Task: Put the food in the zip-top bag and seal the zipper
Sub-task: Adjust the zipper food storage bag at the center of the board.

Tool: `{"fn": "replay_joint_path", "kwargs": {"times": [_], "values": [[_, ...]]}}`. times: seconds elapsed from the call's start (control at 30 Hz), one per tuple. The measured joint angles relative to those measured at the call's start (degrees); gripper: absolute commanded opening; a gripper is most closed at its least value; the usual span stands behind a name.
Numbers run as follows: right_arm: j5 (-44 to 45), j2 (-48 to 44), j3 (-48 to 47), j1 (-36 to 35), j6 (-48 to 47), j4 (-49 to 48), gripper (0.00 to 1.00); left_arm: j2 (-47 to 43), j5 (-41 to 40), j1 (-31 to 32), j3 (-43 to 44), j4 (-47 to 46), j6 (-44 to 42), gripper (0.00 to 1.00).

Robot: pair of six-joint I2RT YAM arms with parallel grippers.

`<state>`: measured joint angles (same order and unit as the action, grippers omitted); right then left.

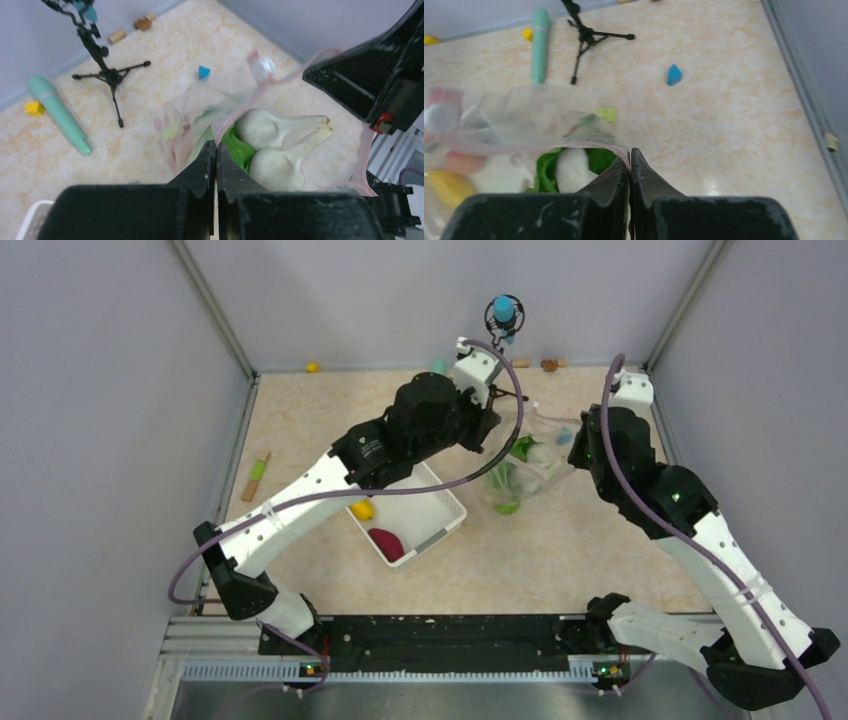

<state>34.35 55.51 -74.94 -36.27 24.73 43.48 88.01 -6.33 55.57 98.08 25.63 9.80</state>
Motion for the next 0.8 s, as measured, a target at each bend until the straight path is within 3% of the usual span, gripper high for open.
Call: {"fn": "replay_joint_path", "kwargs": {"times": [0.2, 0.47, 0.63, 0.7, 0.77, 0.8], "values": [[4.9, 2.1, -2.6, -0.1, 1.2, 10.1, 0.05, 1.6, -1.0, 0.3, 4.9, 0.3, -2.5, 0.0], [1.9, 4.8, -0.5, -0.1, -1.2, 11.8, 0.07, 6.4, -0.7, 0.1, 4.9, 2.6, -2.7, 0.0], [1.4, 3.6, 3.2, -0.1, -1.9, 10.2, 0.0, 7.2, -0.5, 0.0, 4.8, 2.7, -2.7, 0.03], [0.1, 2.8, 4.4, -0.1, -2.5, 8.5, 0.0, 7.2, -0.5, 0.0, 4.8, 2.6, -2.7, 0.26], [-1.7, 1.8, 5.3, -0.1, -3.1, 6.6, 0.0, 7.2, -0.3, 0.0, 4.8, 2.7, -2.6, 0.62], [-3.0, 1.2, 5.8, -0.1, -3.3, 5.2, 0.0, 7.2, -0.1, 0.0, 4.8, 2.6, -2.5, 0.75]]}}
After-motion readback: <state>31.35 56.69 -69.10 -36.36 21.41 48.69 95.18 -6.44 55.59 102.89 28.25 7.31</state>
